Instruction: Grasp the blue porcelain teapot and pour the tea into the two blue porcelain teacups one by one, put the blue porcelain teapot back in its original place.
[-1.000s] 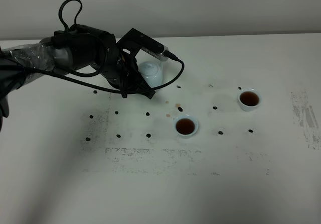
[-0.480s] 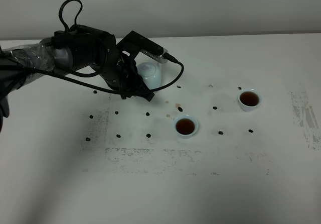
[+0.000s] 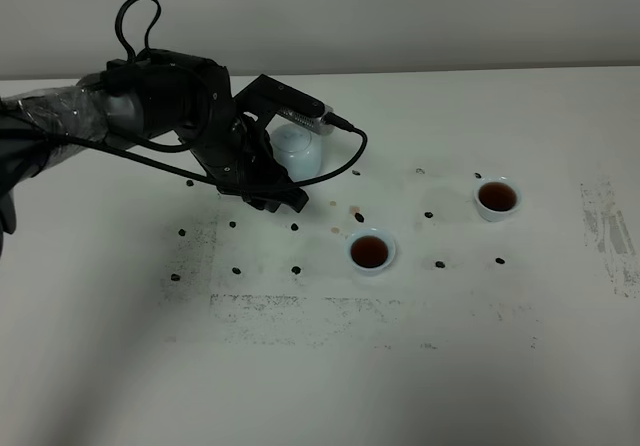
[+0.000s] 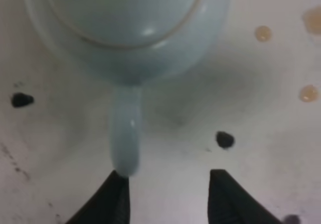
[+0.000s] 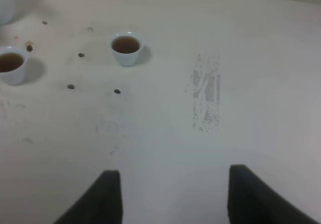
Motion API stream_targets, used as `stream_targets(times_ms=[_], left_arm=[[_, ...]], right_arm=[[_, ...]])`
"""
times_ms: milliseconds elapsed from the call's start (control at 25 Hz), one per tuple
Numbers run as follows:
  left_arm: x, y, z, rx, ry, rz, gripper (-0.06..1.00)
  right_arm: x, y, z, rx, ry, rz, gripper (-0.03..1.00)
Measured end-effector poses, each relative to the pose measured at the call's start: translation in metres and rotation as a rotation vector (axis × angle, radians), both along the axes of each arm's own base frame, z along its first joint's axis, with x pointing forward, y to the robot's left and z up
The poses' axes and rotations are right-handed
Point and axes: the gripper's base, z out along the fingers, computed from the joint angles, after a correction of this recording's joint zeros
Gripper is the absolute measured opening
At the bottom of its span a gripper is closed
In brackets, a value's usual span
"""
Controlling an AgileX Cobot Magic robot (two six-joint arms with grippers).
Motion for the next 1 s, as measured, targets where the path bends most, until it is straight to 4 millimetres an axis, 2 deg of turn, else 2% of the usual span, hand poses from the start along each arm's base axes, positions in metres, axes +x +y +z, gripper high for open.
stream_targets(times_ms=[160, 320, 480, 760, 1000], left_arm=[[-0.005, 0.001, 0.026, -0.031, -0.024, 0.006, 0.36], [-0.013, 0.004, 0.062, -0.045, -0.068, -0.008, 0.36], [-0.021, 0.017, 0.100, -0.036, -0.135, -0.025, 0.36], [-0.037, 0.068, 0.161, 0.053, -0.236, 0.036, 0.36], [-0.062, 0.120, 0.206, 0.135, -0.306, 0.163, 0.36]], right_arm=[[0.000, 0.000, 0.000, 0.000, 0.000, 0.000, 0.45], [0.000, 0.000, 0.000, 0.000, 0.000, 0.000, 0.45], [0.000, 0.000, 0.000, 0.000, 0.000, 0.000, 0.45], [0.000, 0.000, 0.000, 0.000, 0.000, 0.000, 0.45], [0.000, 0.000, 0.000, 0.000, 0.000, 0.000, 0.45]])
